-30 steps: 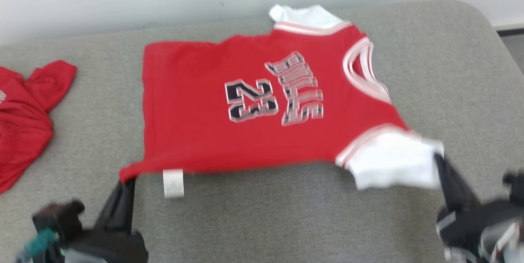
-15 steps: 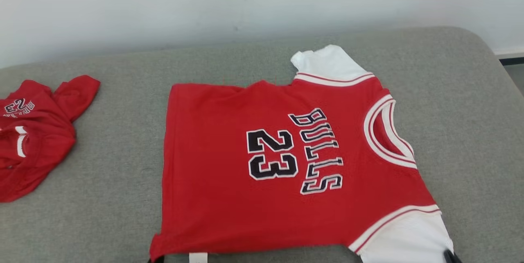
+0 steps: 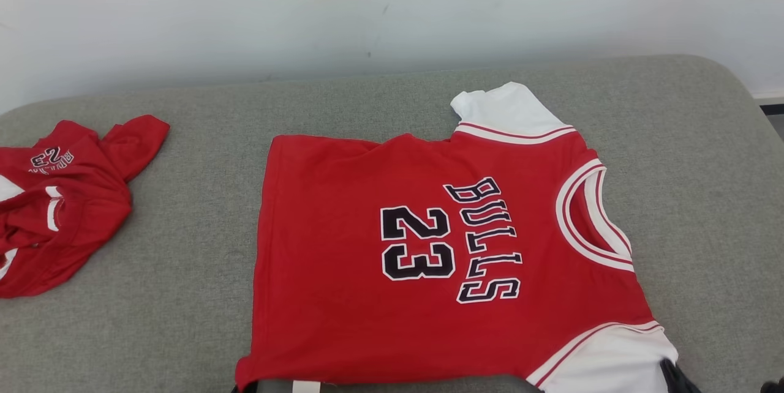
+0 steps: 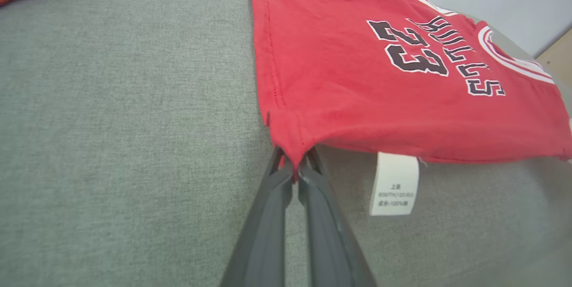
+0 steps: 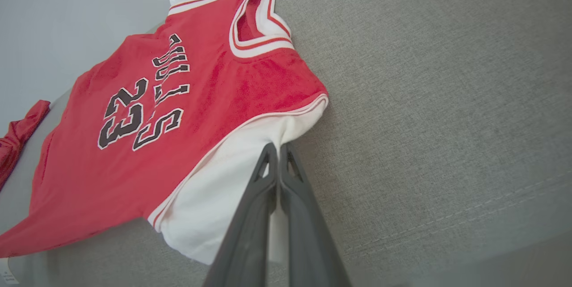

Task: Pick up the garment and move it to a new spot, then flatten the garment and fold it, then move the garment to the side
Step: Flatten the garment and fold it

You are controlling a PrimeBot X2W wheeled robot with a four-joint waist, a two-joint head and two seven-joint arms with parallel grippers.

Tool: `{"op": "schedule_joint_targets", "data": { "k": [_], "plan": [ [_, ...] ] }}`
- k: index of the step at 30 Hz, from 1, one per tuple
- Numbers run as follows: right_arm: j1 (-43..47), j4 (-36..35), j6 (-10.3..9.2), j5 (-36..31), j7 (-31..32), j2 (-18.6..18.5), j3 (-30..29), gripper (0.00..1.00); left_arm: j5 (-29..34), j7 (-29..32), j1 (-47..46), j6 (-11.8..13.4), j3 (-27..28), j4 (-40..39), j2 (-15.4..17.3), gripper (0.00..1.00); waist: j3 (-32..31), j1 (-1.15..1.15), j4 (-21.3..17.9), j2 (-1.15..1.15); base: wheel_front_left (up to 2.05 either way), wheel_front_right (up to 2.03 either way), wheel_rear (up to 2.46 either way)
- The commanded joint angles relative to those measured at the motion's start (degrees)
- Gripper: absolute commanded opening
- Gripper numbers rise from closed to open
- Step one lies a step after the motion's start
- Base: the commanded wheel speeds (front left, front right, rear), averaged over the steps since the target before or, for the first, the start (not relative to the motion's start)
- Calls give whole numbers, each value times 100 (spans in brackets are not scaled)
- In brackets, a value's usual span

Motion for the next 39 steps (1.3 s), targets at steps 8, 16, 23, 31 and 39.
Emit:
{"op": "schedule_joint_targets", "data": {
  "k": [8,16,23,31,39],
  "plan": [
    [-1128,11,-14,399,512,35,-155,0,366,97,-679,-143,-150,59,175,0,178,0,-30,0,0,0,0],
    [-2385,877,-14,204,804,-69,-260,0,486,345,-1480,-407,-275,308,205,0,450,0,26,0,0,0,0],
    [-3453,2016,-14,21,574,-120,-314,0,493,501,-2276,-640,-347,876,144,0,626,0,59,0,0,0,0],
    [-3760,2619,-14,-137,-217,-417,137,100,470,246,-2623,-697,-347,1465,-55,100,607,0,18,0,0,0,0],
    [-3137,2681,-14,-209,-734,-1054,815,100,265,53,-2026,-603,-196,1496,-242,100,430,0,-29,0,0,0,0]
  ]
}}
